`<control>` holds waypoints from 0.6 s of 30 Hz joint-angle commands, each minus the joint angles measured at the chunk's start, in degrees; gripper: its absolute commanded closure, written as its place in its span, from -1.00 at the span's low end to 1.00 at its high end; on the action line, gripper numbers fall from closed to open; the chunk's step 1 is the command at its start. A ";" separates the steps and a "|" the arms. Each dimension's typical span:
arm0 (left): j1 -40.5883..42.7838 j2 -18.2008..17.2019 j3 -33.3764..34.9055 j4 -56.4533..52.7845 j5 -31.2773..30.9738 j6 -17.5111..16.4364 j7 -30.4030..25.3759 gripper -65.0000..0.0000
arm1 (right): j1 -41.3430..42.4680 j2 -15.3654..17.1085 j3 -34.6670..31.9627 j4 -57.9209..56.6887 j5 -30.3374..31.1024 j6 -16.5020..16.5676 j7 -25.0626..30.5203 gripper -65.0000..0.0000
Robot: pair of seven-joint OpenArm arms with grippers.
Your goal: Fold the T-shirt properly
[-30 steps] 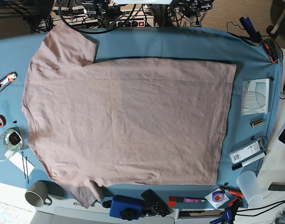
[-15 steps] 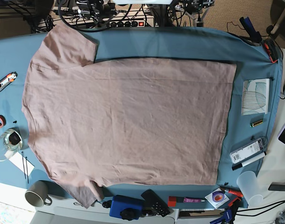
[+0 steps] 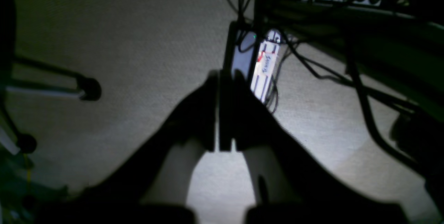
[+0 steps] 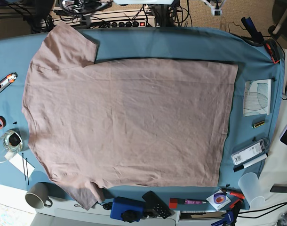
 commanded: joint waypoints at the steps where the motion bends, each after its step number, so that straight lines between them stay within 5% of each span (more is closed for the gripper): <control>1: 1.79 -0.35 -0.11 2.23 -1.55 -0.11 0.26 1.00 | -1.42 1.18 0.13 1.90 0.42 0.35 -0.26 1.00; 10: 12.63 -0.37 -0.11 21.86 -5.40 -0.17 4.09 1.00 | -11.96 6.03 0.20 16.74 0.48 0.31 -1.33 1.00; 18: 21.07 -0.35 -0.11 34.01 -5.40 -0.15 4.11 1.00 | -19.69 7.21 0.28 28.57 0.46 0.28 -4.92 1.00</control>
